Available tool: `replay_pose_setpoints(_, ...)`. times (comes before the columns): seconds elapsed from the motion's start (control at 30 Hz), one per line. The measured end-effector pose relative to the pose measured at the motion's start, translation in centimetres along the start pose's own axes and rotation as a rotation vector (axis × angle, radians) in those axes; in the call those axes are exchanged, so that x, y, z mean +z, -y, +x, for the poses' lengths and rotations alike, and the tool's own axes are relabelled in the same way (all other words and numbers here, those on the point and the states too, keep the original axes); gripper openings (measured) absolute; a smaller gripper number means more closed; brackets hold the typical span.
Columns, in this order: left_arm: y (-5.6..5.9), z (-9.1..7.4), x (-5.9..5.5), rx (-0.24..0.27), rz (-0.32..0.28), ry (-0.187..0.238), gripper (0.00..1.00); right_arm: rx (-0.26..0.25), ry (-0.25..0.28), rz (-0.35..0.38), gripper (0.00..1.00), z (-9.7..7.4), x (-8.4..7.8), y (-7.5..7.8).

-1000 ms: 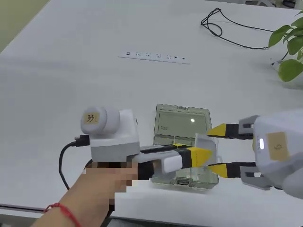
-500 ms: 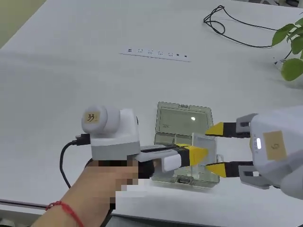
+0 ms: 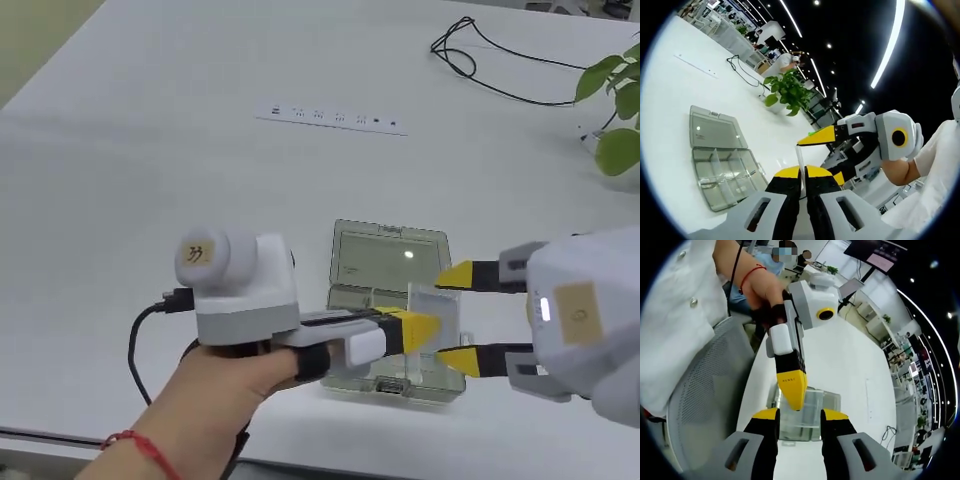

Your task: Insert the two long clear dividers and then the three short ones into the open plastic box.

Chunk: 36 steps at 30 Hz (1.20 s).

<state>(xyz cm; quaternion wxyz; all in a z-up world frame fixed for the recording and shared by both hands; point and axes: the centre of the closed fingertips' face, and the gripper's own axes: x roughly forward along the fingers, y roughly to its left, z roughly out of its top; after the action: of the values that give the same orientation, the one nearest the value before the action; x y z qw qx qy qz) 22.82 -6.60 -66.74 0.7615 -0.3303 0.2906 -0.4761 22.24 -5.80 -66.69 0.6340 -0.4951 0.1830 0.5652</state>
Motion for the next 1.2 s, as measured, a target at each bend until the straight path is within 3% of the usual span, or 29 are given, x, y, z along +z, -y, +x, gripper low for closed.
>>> replay_pose_setpoints(0.17,0.1,0.1,0.3,-0.001,-0.013,0.018,0.00,-0.016,-0.003,-0.007,0.34,-0.1,-0.1,0.3)
replay_pose_setpoints(0.37,-0.4,-0.1,0.4,0.020,0.014,0.029,0.00,-0.025,0.013,0.014,0.34,-0.6,0.2,1.1)
replay_pose_setpoints(0.43,-0.6,-0.5,0.4,0.023,0.051,0.024,0.00,-0.023,0.039,0.047,0.34,-1.1,0.4,1.4)
replay_pose_setpoints(0.5,-0.7,-0.8,0.3,0.021,0.076,0.020,0.00,0.003,0.090,0.128,0.34,-1.4,0.7,1.4)
replay_pose_setpoints(0.63,-0.1,-1.2,0.0,-0.012,0.210,0.000,0.00,0.068,0.161,0.221,0.33,-1.9,1.3,1.6)
replay_pose_setpoints(0.77,0.3,-1.5,-0.6,-0.044,0.295,-0.035,0.00,0.187,0.227,0.307,0.28,-2.4,2.1,1.3)
replay_pose_setpoints(0.93,1.1,-1.8,-1.5,-0.086,0.417,-0.077,0.00,0.294,0.268,0.335,0.23,-2.2,2.7,0.9)
replay_pose_setpoints(1.07,2.1,-2.0,-2.3,-0.139,0.500,-0.109,0.00,0.376,0.252,0.326,0.19,-1.9,2.8,-0.1)
replay_pose_setpoints(1.13,2.5,-2.0,-2.5,-0.154,0.527,-0.115,0.00,0.439,0.259,0.330,0.17,-2.0,3.1,-0.9)
replay_pose_setpoints(1.2,2.6,-2.1,-2.5,-0.162,0.546,-0.110,0.00,0.466,0.260,0.331,0.15,-2.0,3.3,-1.2)
